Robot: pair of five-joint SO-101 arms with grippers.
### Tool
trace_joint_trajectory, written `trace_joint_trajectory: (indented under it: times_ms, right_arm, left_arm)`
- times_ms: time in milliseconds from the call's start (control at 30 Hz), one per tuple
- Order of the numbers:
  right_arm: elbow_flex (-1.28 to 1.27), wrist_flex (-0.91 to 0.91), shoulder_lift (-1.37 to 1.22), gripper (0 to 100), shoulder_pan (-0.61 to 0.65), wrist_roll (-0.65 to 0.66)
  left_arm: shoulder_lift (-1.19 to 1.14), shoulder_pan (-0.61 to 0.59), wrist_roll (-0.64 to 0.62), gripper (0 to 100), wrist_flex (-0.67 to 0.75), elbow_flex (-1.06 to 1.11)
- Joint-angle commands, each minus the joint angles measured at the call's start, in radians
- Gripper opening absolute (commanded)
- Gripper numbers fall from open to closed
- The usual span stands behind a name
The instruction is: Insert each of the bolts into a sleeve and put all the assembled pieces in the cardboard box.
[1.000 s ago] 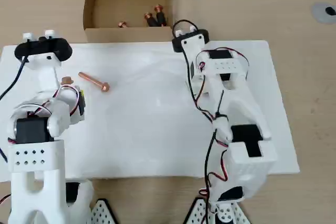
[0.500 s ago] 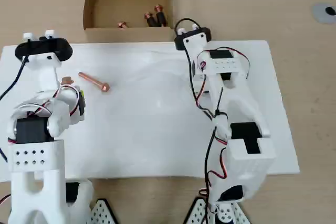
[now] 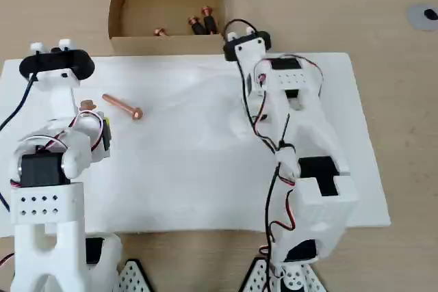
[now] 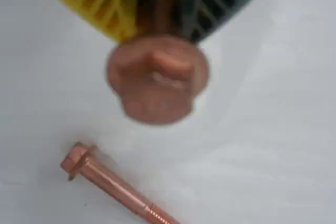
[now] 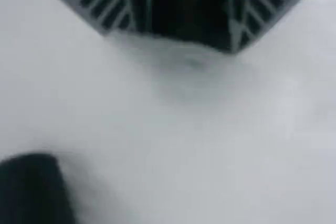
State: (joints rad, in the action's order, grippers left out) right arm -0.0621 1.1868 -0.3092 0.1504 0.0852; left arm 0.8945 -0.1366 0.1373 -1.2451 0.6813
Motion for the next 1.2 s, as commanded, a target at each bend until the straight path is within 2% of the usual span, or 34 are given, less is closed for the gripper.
trace_joint_trajectory:
  times_ms: [0, 333, 467, 600, 833, 1000, 1167]
  right_arm:
    - [0.202, 0.147, 0.008, 1.0, -0.004, -0.006]
    - [0.750, 0.557, 0.008, 1.0, -0.002, -0.006]
    - [0.875, 0.603, 0.016, 1.0, -0.001, 0.000]
    - [0.885, 0.603, 0.142, 1.0, 0.058, 0.003]
    - [0.875, 0.601, 0.429, 1.0, 0.268, 0.104]
    - [0.727, 0.601, 0.605, 1.0, 0.283, 0.138]
    - [0.450, 0.601, 0.840, 1.0, 0.289, 0.144]
  left_arm:
    - [0.025, 0.011, 0.005, 1, 0.012, -0.051]
    - [0.025, 0.041, 0.003, 1, 0.023, -0.081]
    - [0.025, 0.083, 0.003, 1, 0.023, -0.081]
    - [0.025, 0.083, 0.003, 0, 0.074, -0.089]
    - [0.027, 0.092, -0.006, 0, 0.091, -0.216]
    - [0.027, 0.094, -0.163, 0, 0.092, -0.267]
    - [0.117, 0.140, -0.250, 0, 0.095, -0.270]
